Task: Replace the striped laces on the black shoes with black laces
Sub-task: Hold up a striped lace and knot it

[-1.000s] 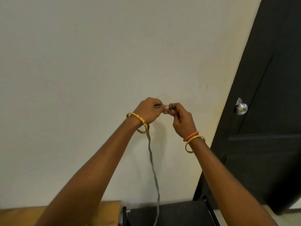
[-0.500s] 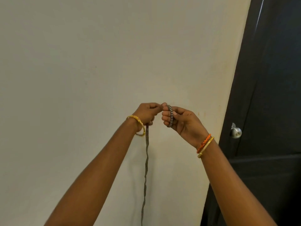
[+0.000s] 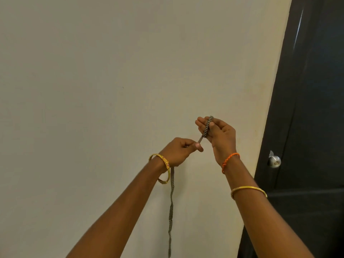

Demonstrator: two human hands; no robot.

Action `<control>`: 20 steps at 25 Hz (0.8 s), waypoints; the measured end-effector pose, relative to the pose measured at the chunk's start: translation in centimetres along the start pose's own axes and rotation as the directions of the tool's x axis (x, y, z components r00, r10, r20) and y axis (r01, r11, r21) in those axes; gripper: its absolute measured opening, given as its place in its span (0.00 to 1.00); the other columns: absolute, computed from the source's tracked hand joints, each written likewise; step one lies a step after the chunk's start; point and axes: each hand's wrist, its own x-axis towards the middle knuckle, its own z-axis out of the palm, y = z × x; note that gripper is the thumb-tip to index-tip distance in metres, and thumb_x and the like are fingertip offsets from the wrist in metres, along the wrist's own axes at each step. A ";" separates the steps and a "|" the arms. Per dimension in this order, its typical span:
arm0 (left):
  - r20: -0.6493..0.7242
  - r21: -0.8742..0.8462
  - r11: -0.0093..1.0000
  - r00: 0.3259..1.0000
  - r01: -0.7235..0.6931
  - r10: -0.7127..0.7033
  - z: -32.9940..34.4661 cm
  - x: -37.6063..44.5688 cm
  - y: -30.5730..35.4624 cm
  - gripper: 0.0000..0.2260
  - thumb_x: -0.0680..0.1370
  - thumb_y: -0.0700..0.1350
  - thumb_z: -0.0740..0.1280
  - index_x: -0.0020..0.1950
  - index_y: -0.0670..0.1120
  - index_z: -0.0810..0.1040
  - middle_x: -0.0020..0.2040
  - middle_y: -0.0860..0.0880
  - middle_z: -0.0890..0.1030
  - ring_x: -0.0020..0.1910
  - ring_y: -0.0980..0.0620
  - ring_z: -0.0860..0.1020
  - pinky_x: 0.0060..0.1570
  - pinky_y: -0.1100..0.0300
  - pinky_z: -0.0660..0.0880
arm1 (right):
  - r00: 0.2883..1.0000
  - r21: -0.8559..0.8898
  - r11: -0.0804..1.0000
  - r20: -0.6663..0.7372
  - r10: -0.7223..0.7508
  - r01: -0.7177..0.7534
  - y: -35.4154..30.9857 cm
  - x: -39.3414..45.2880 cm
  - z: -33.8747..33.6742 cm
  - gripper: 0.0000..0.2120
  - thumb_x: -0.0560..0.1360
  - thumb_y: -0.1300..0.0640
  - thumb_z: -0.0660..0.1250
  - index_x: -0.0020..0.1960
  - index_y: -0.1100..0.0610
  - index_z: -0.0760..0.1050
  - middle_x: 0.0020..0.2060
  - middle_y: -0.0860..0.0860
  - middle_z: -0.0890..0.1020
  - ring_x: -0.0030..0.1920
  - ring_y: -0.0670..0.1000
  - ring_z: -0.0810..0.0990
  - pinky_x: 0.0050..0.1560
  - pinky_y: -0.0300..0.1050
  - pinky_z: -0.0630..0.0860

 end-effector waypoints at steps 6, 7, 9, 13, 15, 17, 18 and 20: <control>-0.107 0.201 0.972 0.983 -0.122 0.146 -4.0 0.9 0.8 0.12 0.78 0.51 0.66 0.44 0.44 0.83 0.19 0.56 0.67 0.20 0.59 0.64 0.25 0.69 0.60 | 0.960 -0.648 0.733 0.280 -0.022 0.206 2.2 -1.9 0.2 0.11 0.79 0.69 0.56 0.50 0.60 0.76 0.40 0.52 0.83 0.40 0.46 0.83 0.51 0.44 0.79; -0.119 0.206 0.971 0.981 -0.125 0.152 -4.5 1.2 0.6 0.12 0.77 0.51 0.67 0.43 0.45 0.83 0.21 0.55 0.67 0.22 0.59 0.64 0.26 0.68 0.61 | 0.952 -0.637 0.749 0.306 0.025 0.185 2.1 -2.3 0.2 0.12 0.79 0.69 0.55 0.48 0.60 0.76 0.37 0.53 0.83 0.37 0.47 0.83 0.48 0.44 0.79; -0.140 0.127 0.984 0.980 -0.121 0.139 -5.2 1.5 -0.1 0.10 0.76 0.52 0.68 0.40 0.47 0.81 0.24 0.55 0.69 0.25 0.57 0.64 0.28 0.65 0.63 | 0.932 -0.538 0.839 0.339 0.127 0.081 1.8 -2.9 0.3 0.15 0.79 0.71 0.52 0.47 0.62 0.76 0.33 0.53 0.81 0.34 0.48 0.81 0.42 0.40 0.78; -0.107 -0.240 0.970 0.994 -0.029 0.003 -4.5 1.1 -2.8 0.10 0.77 0.52 0.67 0.40 0.49 0.81 0.22 0.57 0.67 0.25 0.56 0.61 0.24 0.67 0.63 | 0.932 -0.246 0.962 0.308 0.190 -0.115 1.4 -3.7 1.3 0.14 0.79 0.70 0.53 0.48 0.64 0.77 0.34 0.53 0.82 0.35 0.49 0.81 0.44 0.42 0.80; -0.052 -0.398 0.916 0.996 0.048 -0.075 -3.5 0.8 -4.2 0.10 0.79 0.50 0.65 0.41 0.47 0.79 0.27 0.53 0.65 0.24 0.58 0.60 0.23 0.67 0.61 | 0.943 -0.085 0.981 0.271 0.194 -0.177 1.9 -3.8 1.8 0.13 0.79 0.70 0.53 0.49 0.65 0.77 0.36 0.53 0.83 0.37 0.50 0.83 0.44 0.42 0.80; 0.037 -0.469 0.874 0.991 0.130 -0.127 -2.5 0.3 -5.1 0.09 0.80 0.48 0.63 0.44 0.47 0.79 0.30 0.52 0.62 0.23 0.59 0.59 0.22 0.68 0.59 | 0.957 0.091 0.973 0.220 0.188 -0.212 2.2 -3.6 2.3 0.13 0.79 0.69 0.53 0.50 0.66 0.76 0.40 0.56 0.85 0.42 0.52 0.85 0.46 0.44 0.81; 0.083 -0.448 0.881 0.988 0.153 -0.130 -2.1 0.1 -5.4 0.10 0.80 0.49 0.62 0.46 0.47 0.80 0.29 0.53 0.62 0.24 0.58 0.59 0.22 0.68 0.59 | 0.967 0.160 0.965 0.180 0.180 -0.209 2.3 -3.3 2.5 0.12 0.80 0.69 0.53 0.52 0.67 0.75 0.43 0.58 0.85 0.45 0.54 0.85 0.48 0.45 0.82; 0.135 -0.310 0.940 0.985 0.143 -0.106 -1.6 -0.4 -5.2 0.11 0.80 0.51 0.62 0.51 0.49 0.82 0.28 0.53 0.63 0.25 0.57 0.60 0.23 0.67 0.61 | 0.985 0.233 0.958 0.088 0.151 -0.168 2.7 -2.5 2.6 0.11 0.80 0.69 0.53 0.53 0.68 0.74 0.46 0.60 0.84 0.48 0.57 0.84 0.51 0.47 0.81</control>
